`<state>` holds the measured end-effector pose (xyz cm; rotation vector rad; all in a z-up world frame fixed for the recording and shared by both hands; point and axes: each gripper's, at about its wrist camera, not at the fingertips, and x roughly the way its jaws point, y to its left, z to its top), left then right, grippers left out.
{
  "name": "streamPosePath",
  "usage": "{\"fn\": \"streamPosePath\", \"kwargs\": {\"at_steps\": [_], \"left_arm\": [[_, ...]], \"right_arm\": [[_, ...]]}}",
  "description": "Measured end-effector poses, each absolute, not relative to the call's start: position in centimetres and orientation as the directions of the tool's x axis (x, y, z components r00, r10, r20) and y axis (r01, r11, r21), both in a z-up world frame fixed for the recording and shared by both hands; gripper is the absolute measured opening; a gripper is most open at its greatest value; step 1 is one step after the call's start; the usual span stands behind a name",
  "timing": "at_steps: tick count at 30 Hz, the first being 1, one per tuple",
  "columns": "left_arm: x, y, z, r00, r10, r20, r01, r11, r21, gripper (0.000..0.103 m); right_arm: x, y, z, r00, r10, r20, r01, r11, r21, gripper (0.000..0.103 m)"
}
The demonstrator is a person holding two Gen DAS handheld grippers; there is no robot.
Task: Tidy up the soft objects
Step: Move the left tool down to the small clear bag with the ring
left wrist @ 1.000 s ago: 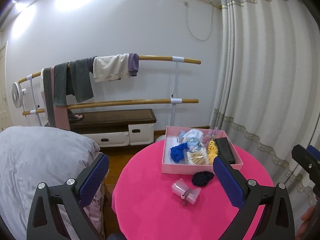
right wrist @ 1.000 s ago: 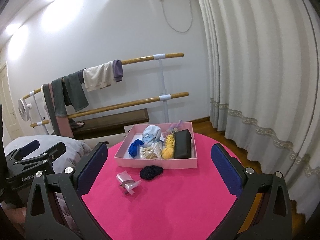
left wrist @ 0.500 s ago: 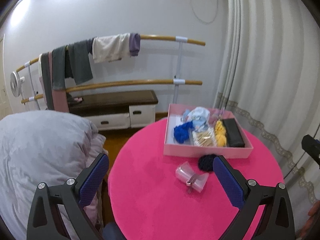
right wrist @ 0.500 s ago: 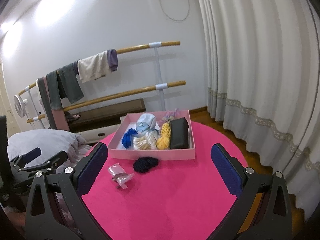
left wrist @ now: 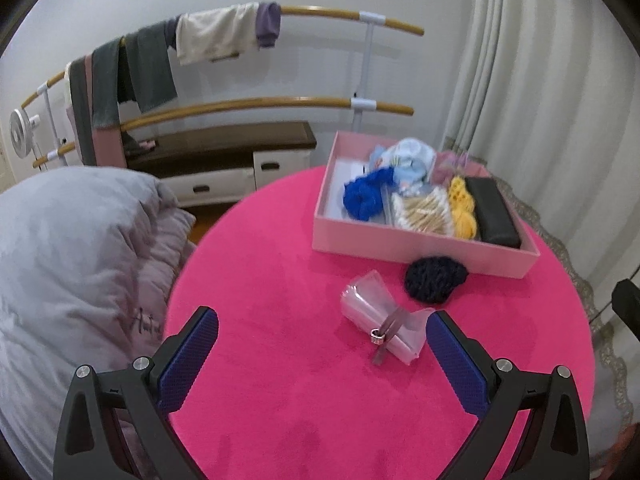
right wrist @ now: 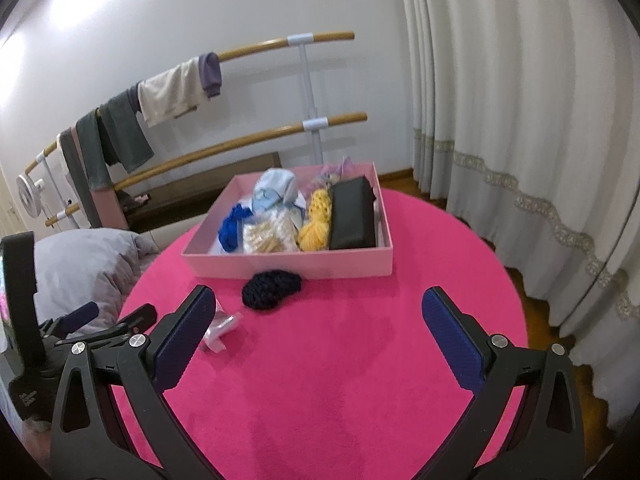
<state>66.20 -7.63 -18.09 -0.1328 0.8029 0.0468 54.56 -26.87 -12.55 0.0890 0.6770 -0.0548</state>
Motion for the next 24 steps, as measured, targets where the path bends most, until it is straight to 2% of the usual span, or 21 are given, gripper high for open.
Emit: {"fn": "streamPosePath", "kwargs": {"at_steps": [7, 14, 16, 17, 19, 21, 24], "left_arm": [[71.3, -9.1, -22.8, 0.637, 0.011, -0.771, -0.113, 0.990, -0.079, 0.103], [75.8, -9.7, -26.7, 0.606, -0.051, -0.794, -0.127, 0.979, -0.160, 0.100], [76.6, -9.7, -27.7, 0.598, -0.093, -0.796, -0.118, 0.972, -0.202, 0.091], [76.8, -9.8, -27.8, 0.613, -0.076, -0.787, -0.117, 0.976, -0.185, 0.087], [77.1, -10.0, -27.9, 0.623, -0.087, -0.778, -0.100, 0.977, -0.189, 0.068], [77.6, -9.9, -28.1, 0.627, -0.117, -0.770, -0.077, 0.974, -0.211, 0.053], [78.0, -9.7, -28.2, 0.627, -0.142, -0.766, -0.050, 0.974, -0.222, 0.046]], "right_arm": [[56.5, -28.0, -15.1, 0.738, -0.010, -0.675, 0.086, 0.993, 0.080, 0.103], [57.9, -28.9, -17.2, 0.709, 0.005, -0.706, 0.097, 0.990, 0.104, 0.103], [58.2, -29.2, -17.7, 0.701, 0.007, -0.713, 0.102, 0.989, 0.110, 0.103], [58.4, -29.3, -17.8, 0.699, 0.009, -0.715, 0.104, 0.988, 0.113, 0.103], [58.7, -29.4, -18.0, 0.695, 0.015, -0.719, 0.104, 0.987, 0.122, 0.103], [58.9, -29.4, -18.3, 0.693, 0.023, -0.721, 0.101, 0.986, 0.129, 0.103], [59.5, -29.1, -18.7, 0.687, 0.041, -0.725, 0.090, 0.986, 0.141, 0.103]]}}
